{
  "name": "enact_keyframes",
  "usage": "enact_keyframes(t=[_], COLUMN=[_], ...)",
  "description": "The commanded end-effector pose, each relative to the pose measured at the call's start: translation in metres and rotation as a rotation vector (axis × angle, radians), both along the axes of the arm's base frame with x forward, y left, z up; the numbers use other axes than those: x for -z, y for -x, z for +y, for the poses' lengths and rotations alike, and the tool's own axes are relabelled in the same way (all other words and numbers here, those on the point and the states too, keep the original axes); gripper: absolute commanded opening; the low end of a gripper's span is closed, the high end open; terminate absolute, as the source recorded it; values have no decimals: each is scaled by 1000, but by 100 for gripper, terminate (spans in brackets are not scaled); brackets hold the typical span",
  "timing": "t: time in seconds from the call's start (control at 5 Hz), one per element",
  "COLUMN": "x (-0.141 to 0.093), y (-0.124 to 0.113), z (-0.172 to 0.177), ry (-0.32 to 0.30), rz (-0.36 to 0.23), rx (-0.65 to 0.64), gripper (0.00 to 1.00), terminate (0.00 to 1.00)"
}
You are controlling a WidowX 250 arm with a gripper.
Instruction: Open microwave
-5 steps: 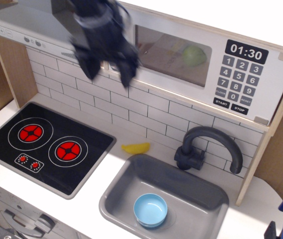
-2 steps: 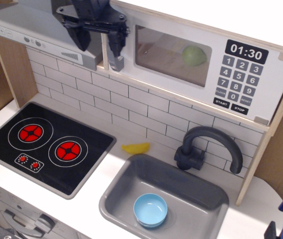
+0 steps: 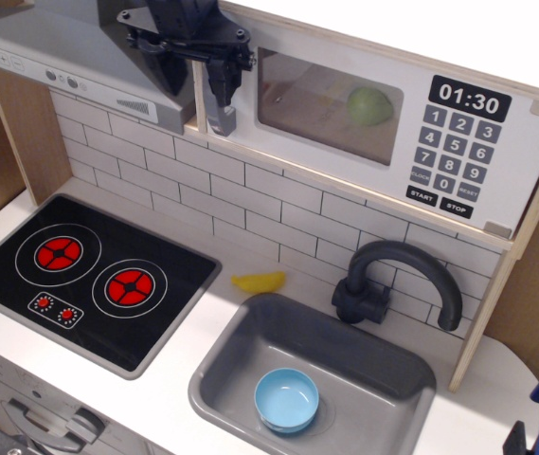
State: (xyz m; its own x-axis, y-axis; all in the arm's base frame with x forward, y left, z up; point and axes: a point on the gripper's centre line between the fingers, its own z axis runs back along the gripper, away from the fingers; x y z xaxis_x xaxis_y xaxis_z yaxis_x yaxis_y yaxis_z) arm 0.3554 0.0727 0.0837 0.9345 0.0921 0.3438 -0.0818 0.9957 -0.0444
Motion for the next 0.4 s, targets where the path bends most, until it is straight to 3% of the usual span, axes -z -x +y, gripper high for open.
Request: enact_keyframes(t=[0.0, 0.2], x=[-6, -3], y=[-8, -2], z=[-5, -7], ry=[-39, -55], rz=[-43, -53], rx=[24, 48], gripper=[0, 0], terminate=[0, 0])
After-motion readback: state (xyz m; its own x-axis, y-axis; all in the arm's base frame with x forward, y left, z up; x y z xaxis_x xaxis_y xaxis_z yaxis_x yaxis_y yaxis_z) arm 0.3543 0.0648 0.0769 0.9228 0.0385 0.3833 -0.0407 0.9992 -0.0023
